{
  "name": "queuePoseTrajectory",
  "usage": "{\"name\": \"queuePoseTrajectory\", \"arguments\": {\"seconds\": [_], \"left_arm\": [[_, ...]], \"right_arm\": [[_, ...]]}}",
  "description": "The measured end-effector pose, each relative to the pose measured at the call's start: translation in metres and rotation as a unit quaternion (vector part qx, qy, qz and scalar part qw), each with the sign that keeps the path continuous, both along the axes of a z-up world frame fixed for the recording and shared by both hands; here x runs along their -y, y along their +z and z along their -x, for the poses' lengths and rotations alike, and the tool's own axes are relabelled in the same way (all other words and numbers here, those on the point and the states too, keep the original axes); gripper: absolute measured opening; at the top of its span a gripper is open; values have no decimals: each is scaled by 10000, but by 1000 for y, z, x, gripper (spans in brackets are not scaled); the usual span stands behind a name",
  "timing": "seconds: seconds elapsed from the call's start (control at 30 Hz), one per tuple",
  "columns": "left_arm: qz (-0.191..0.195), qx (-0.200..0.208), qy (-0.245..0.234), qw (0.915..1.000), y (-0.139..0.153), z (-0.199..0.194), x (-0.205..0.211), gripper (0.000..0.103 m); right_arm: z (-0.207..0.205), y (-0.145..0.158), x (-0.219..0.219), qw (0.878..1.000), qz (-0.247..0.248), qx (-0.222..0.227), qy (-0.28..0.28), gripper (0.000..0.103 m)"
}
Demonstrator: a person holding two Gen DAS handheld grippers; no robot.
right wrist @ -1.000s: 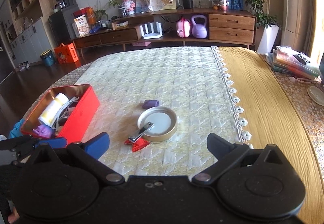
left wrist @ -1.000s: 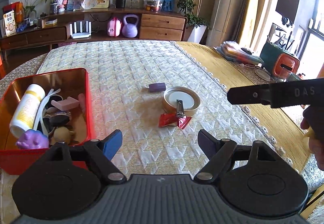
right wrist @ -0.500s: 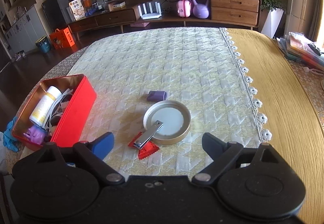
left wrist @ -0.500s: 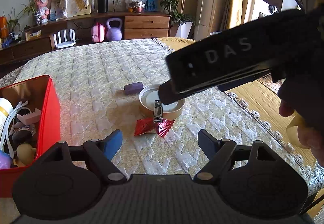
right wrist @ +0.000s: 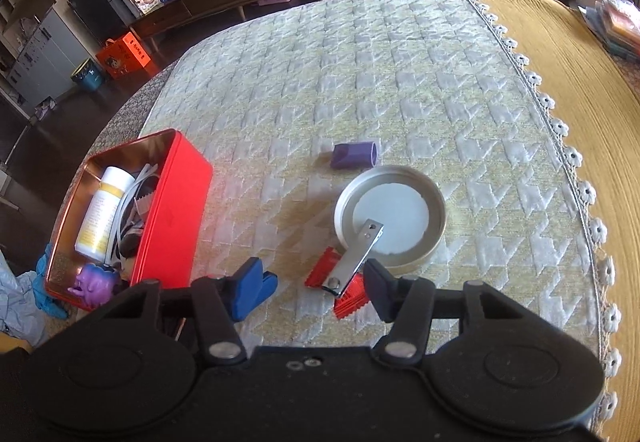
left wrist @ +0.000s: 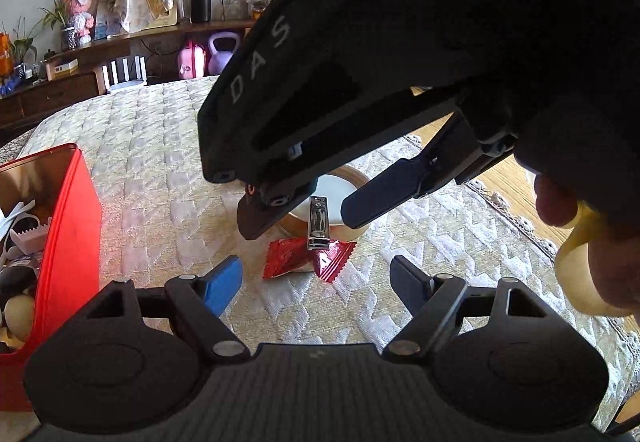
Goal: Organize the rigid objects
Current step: 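Grasp the red wrapper with the left tool while the right tool grasps the metal nail clipper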
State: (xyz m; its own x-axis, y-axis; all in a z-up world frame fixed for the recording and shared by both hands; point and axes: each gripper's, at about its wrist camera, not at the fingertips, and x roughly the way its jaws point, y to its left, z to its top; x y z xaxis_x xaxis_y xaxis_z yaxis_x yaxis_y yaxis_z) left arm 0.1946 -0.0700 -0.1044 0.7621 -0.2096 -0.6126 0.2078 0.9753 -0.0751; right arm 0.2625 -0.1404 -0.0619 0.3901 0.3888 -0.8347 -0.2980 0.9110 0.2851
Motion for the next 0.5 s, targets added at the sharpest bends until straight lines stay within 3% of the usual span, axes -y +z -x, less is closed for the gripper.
{"name": "queuePoseTrajectory", "arguments": {"seconds": [0.17, 0.5], "left_arm": [[76, 13, -14, 10000, -1, -5, -3, 74], [175, -129, 11, 9998, -10, -23, -8, 67]], "right_arm": [[-5, -6, -2, 9996, 45, -188, -214, 45], [-9, -12, -2, 9987, 149, -224, -435, 36]]}}
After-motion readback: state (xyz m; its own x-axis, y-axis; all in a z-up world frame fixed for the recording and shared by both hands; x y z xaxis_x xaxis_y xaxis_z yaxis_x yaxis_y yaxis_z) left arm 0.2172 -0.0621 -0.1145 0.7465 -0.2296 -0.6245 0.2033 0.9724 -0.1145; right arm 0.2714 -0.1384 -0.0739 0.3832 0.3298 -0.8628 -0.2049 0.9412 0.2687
